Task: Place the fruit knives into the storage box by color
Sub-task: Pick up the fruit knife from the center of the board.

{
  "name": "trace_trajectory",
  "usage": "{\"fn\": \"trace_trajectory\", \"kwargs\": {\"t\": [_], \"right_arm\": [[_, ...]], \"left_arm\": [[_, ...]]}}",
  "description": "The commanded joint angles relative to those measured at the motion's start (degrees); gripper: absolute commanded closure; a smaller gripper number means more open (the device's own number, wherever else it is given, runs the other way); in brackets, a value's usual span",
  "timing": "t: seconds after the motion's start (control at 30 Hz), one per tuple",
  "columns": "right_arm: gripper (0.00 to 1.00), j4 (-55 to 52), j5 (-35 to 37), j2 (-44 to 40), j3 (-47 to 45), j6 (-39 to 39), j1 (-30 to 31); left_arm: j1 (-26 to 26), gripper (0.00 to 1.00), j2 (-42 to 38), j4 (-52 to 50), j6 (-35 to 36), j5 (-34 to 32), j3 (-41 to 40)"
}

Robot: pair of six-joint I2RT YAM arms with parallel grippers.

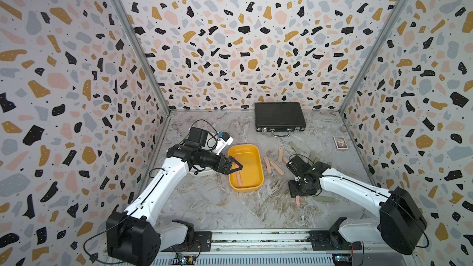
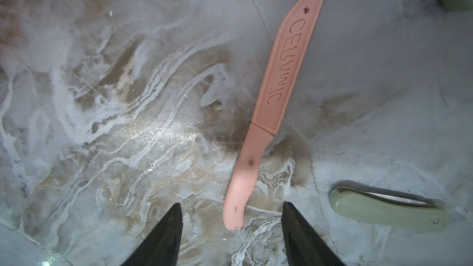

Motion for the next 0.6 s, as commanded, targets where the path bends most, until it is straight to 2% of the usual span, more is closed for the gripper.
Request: {"fn": "trace_trajectory", "kwargs": {"t": [0.0, 0.3, 0.57], "right_arm": [[0.39, 1.69, -0.95, 1.27, -2.46, 1.14, -0.50], [0.49, 5.44, -2.71, 4.42, -4.75, 1.14, -1.14], [0.52, 6.83, -3.35, 6.54, -4.91, 0.90, -1.23]], "left_arm": [[-0.31, 0.01, -1.22, 1.02, 1.37, -1.32, -1.53], [-0.31, 0.01, -0.22, 1.64, 1.17, -1.57, -2.11], [-0.29, 0.01, 0.25, 1.56, 1.22, -1.49, -2.20]]}}
